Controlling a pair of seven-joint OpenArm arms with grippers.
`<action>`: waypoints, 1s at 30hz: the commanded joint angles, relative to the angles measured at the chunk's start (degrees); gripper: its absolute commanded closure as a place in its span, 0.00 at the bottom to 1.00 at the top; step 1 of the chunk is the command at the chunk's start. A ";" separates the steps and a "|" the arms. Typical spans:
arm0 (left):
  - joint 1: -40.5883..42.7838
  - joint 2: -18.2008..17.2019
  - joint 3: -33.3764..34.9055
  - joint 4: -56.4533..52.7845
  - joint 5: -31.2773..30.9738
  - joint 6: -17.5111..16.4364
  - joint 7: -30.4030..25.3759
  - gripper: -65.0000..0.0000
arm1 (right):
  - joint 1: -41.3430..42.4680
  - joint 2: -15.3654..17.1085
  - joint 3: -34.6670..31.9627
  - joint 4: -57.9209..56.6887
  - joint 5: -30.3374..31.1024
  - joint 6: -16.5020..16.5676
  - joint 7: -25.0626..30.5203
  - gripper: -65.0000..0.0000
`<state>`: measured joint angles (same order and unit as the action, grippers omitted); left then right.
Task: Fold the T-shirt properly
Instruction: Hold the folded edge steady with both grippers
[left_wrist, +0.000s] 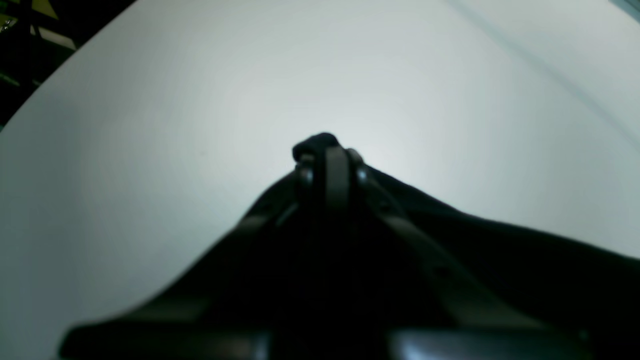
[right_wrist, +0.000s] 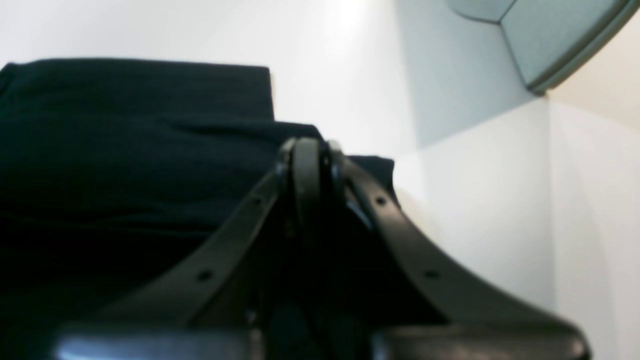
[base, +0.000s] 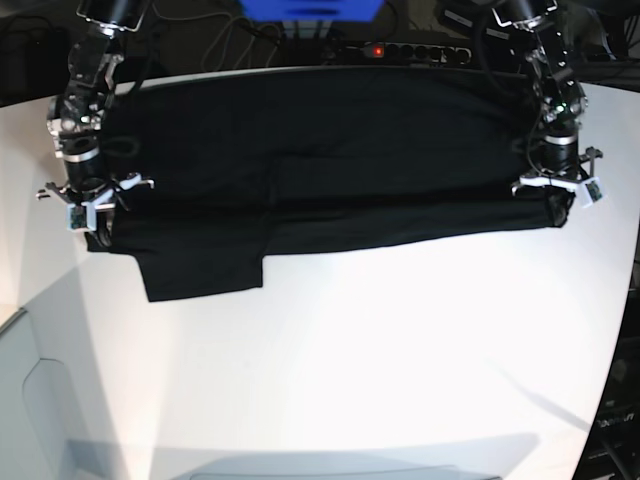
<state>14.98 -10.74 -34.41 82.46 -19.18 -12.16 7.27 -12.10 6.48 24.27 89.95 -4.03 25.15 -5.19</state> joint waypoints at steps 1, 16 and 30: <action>-0.26 -0.47 -0.36 0.93 -0.12 0.08 -1.60 0.99 | -0.43 0.60 0.12 0.99 0.56 -0.22 1.37 0.97; 0.71 -0.38 -0.18 0.93 0.06 0.08 -1.51 0.97 | -3.51 -2.22 6.28 9.87 0.91 -0.22 1.63 0.48; 2.91 -0.47 -4.66 2.60 -0.38 0.08 4.73 0.40 | -3.07 -2.39 3.02 10.31 0.82 -0.22 1.37 0.48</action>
<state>18.46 -10.37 -38.79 83.53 -19.14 -11.88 13.61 -15.57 3.53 27.09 99.11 -4.01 25.06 -5.34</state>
